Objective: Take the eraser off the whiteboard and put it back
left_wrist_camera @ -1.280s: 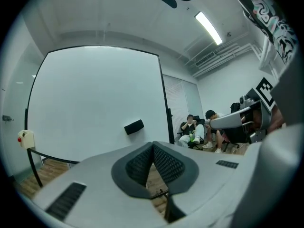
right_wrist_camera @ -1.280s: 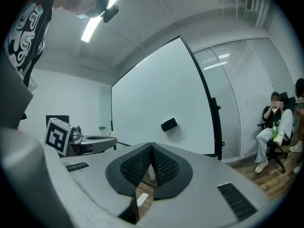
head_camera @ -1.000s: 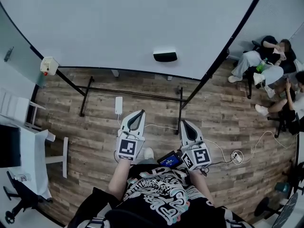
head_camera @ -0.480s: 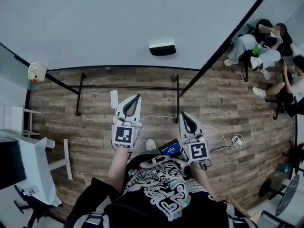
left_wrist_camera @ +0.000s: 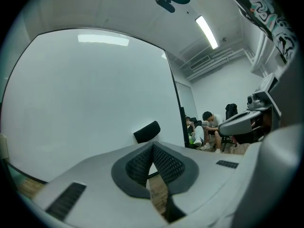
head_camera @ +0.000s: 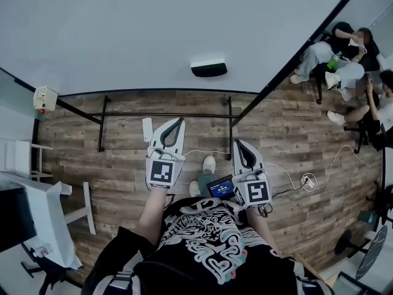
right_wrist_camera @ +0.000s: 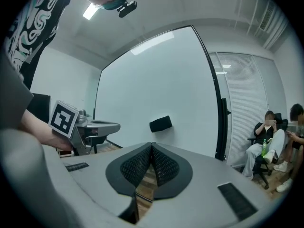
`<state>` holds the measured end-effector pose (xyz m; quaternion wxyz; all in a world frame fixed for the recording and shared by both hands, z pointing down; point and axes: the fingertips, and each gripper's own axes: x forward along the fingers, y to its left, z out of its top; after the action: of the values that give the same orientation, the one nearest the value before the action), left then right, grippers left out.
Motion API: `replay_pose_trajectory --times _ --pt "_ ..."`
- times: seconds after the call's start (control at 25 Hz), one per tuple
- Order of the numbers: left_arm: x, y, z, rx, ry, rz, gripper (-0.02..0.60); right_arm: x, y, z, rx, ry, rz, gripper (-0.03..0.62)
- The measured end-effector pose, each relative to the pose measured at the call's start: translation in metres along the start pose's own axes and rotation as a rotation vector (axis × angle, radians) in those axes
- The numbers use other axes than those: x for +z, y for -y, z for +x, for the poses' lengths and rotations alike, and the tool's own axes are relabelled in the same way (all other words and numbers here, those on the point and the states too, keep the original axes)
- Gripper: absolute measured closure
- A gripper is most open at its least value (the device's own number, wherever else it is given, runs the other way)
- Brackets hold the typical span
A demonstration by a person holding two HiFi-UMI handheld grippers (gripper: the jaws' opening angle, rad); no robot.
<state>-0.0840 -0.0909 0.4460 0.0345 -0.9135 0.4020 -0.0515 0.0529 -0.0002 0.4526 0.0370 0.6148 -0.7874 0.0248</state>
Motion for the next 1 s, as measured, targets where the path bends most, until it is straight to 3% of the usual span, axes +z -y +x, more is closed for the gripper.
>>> replay_pose_trajectory --times 0.32,0.48,0.64,1.0 --pt "-0.007 -0.020 0.035 0.034 -0.023 -0.004 0.554 0.001 0.025 0.051 0.048 0.005 0.014 0.580" --pt "-0.008 -0.029 0.046 0.060 0.005 -0.009 0.554 -0.003 0.034 0.067 0.058 -0.013 0.026 0.580" --pt "-0.015 -0.033 0.056 0.068 -0.035 -0.007 0.554 -0.005 0.043 0.079 0.070 -0.017 0.045 0.580" --pt "-0.018 -0.033 0.076 0.087 -0.052 0.092 0.554 0.010 0.055 0.105 0.122 0.020 0.058 0.580"
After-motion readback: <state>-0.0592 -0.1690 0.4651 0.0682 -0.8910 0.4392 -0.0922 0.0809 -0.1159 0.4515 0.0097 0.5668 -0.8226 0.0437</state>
